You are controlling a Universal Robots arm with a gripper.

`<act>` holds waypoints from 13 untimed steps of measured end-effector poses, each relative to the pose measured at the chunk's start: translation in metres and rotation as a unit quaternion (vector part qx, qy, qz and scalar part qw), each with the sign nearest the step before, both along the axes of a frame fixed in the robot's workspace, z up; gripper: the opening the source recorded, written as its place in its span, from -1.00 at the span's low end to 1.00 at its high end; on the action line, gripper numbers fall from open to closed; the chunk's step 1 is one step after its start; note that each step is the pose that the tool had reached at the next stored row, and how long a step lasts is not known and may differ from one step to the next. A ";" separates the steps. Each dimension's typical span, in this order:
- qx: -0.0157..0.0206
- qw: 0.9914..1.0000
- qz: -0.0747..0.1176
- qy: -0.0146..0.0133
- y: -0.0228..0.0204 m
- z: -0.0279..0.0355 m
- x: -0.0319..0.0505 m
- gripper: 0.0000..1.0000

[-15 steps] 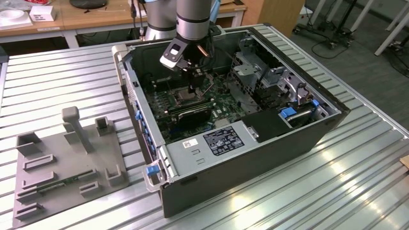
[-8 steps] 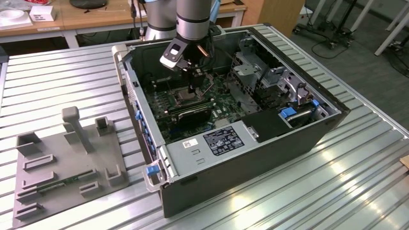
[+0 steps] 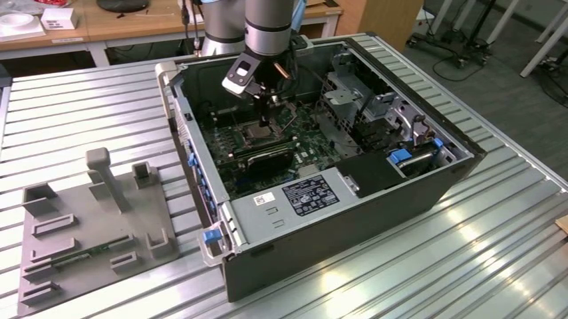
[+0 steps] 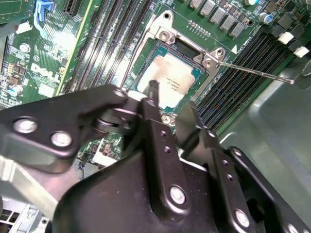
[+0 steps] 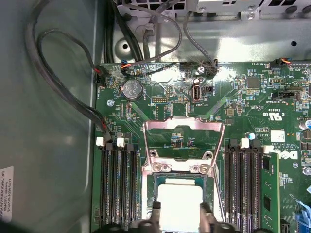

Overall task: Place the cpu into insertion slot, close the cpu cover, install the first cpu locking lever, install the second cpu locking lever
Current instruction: 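Place the cpu into insertion slot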

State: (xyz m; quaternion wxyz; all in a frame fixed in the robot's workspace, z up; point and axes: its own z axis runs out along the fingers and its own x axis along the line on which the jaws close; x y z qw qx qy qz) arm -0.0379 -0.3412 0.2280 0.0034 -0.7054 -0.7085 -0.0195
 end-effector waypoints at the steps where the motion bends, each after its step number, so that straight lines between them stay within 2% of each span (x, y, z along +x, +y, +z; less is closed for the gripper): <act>1: 0.000 1.000 0.000 0.000 0.0000 0.0000 0.0000 -0.20; 3: 0.000 1.000 0.000 0.000 0.0000 0.0000 0.0000 -0.44; 6: 0.000 1.000 0.000 0.000 0.0000 0.0000 0.0000 -0.55; 8: 0.000 1.000 0.000 0.000 0.0000 0.0000 0.0000 -0.79; 13: 0.000 1.000 0.000 0.000 0.0000 0.0000 0.0000 -0.79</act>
